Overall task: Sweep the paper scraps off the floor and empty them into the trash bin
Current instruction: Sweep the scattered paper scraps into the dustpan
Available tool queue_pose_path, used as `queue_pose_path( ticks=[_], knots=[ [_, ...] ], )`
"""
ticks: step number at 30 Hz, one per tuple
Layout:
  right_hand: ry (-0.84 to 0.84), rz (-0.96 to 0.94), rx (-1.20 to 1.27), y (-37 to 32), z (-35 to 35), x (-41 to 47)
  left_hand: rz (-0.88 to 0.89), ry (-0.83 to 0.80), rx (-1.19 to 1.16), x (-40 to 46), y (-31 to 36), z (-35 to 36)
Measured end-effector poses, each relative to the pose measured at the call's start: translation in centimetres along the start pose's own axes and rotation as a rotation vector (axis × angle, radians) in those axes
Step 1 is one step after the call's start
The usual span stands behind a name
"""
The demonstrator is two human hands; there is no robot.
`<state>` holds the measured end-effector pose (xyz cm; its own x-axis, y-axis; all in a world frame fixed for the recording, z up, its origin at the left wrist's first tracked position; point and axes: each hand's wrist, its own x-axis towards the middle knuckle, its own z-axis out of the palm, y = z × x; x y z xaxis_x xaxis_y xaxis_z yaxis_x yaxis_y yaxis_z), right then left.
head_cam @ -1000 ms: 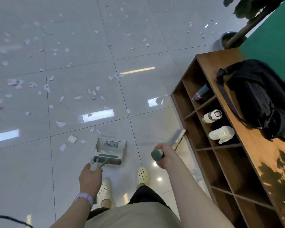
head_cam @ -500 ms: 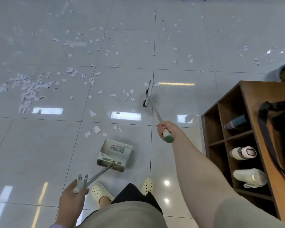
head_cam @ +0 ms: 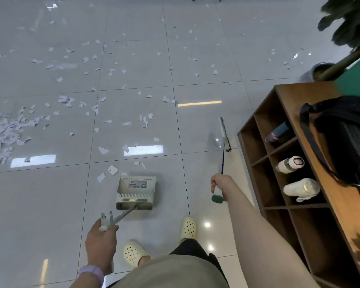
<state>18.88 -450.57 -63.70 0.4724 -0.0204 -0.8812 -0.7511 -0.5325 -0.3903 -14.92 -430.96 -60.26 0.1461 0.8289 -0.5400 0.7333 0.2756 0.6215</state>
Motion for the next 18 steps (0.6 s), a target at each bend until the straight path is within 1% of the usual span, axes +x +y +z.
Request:
queue_pose_path(
  ticks=[5, 8, 13, 16, 18],
  knots=[
    [0.041, 0.048, -0.028, 1.6, -1.1, -1.0, -0.063, -0.058, -0.085, 1.9, -0.8, -4.0],
    [0.035, 0.046, -0.024, 1.2, 0.0, 0.4, -0.056, -0.063, -0.142, 2.9, -1.9, -5.7],
    [-0.188, 0.032, -0.282, -0.1, 4.8, -0.4, -0.039, -0.036, -0.148, 3.4, -4.2, -6.4],
    [-0.239, 0.057, -0.269, 0.4, 4.7, -0.1, -0.032, -0.033, -0.108, 2.5, -4.0, -5.3],
    [-0.237, 0.09, -0.17, 0.7, 3.1, 0.3, -0.015, -0.023, -0.085, 1.9, -3.3, -4.2]
  ],
)
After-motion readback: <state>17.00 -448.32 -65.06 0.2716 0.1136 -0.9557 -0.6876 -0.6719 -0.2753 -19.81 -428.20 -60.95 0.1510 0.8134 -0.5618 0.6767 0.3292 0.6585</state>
